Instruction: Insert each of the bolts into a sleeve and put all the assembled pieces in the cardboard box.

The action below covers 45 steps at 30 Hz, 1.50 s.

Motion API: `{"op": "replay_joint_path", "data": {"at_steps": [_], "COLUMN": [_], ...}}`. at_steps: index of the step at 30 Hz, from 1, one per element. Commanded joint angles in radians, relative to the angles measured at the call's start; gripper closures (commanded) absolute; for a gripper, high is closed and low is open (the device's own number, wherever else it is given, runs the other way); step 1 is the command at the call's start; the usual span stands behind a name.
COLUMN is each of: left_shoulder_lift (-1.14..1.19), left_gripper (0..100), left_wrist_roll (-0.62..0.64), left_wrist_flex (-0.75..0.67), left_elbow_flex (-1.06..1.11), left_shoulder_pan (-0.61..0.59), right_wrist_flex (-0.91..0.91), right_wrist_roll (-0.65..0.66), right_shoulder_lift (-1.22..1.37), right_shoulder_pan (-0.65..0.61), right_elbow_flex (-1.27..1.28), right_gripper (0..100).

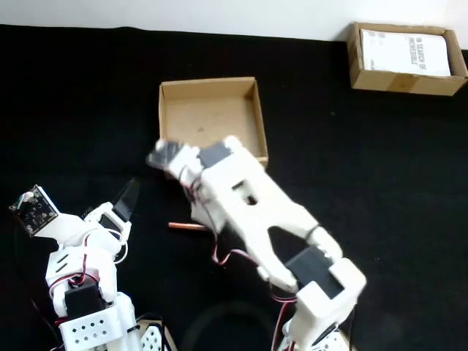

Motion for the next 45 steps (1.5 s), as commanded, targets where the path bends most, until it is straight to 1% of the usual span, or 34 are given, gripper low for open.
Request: {"op": "replay_joint_path", "data": {"at_steps": [1, 3, 5, 7, 8, 10, 12, 15, 18, 21, 22, 24, 26, 27, 29, 32, 35, 37, 40, 45], "left_shoulder_lift": [0.005, 0.005, 0.005, 0.005, 0.005, 0.005, 0.005, 0.005, 0.005, 0.004, 0.004, 0.004, 0.004, 0.004, 0.004, 0.005, 0.007, 0.016, 0.12, 0.447], "left_gripper": [61, 61, 61, 61, 61, 61, 61, 61, 61, 61, 61, 61, 61, 61, 61, 61, 62, 64, 68, 70], "left_wrist_roll": [-0.003, -0.005, -0.011, -0.08, -0.124, -0.206, -0.253, -0.253, -0.25, -0.255, -0.275, -0.387, -0.517, -0.551, -0.555, -0.56, -0.56, -0.56, -0.56, -0.563], "left_wrist_flex": [0.005, 0.02, 0.044, 0.078, 0.103, 0.166, 0.19, 0.198, 0.244, 0.272, 0.279, 0.281, 0.282, 0.282, 0.287, 0.331, 0.373, 0.42, 0.476, 0.483], "left_elbow_flex": [0.019, 0.019, 0.019, 0.019, 0.019, 0.019, 0.019, 0.019, 0.019, 0.019, 0.019, 0.019, 0.019, 0.018, 0.008, -0.035, -0.102, -0.173, -0.302, -0.547], "left_shoulder_pan": [0.038, 0.056, 0.082, 0.11, 0.124, 0.153, 0.157, 0.153, 0.134, 0.104, 0.094, 0.087, 0.088, 0.091, 0.096, 0.143, 0.208, 0.259, 0.332, 0.403], "right_wrist_flex": [0.099, 0.171, 0.237, 0.269, 0.269, 0.269, 0.255, 0.254, 0.254, 0.263, 0.263, 0.263, 0.259, 0.257, 0.254, 0.223, 0.125, 0.038, -0.11, -0.357], "right_wrist_roll": [0.005, -0.017, -0.089, -0.157, -0.181, -0.216, -0.252, -0.348, -0.446, -0.508, -0.52, -0.528, -0.528, -0.528, -0.528, -0.529, -0.529, -0.529, -0.525, -0.52], "right_shoulder_lift": [-0.111, -0.14, -0.17, -0.208, -0.231, -0.269, -0.309, -0.383, -0.469, -0.568, -0.602, -0.673, -0.75, -0.789, -0.875, -1.004, -1.142, -1.245, -1.408, -1.682], "right_shoulder_pan": [0.064, 0.07, 0.07, 0.076, 0.099, 0.171, 0.254, 0.403, 0.561, 0.704, 0.748, 0.826, 0.898, 0.937, 1.017, 1.136, 1.268, 1.349, 1.448, 1.58], "right_elbow_flex": [-0.217, -0.291, -0.344, -0.375, -0.383, -0.392, -0.401, -0.447, -0.46, -0.455, -0.441, -0.403, -0.34, -0.302, -0.216, -0.068, 0.117, 0.251, 0.447, 0.782], "right_gripper": [99.2, 99.2, 99.2, 99.2, 99.2, 99.2, 99.2, 99.2, 99.2, 99.2, 99.2, 99.2, 99.2, 99.2, 99.2, 99.2, 99.2, 99.2, 99.2, 99.2]}}
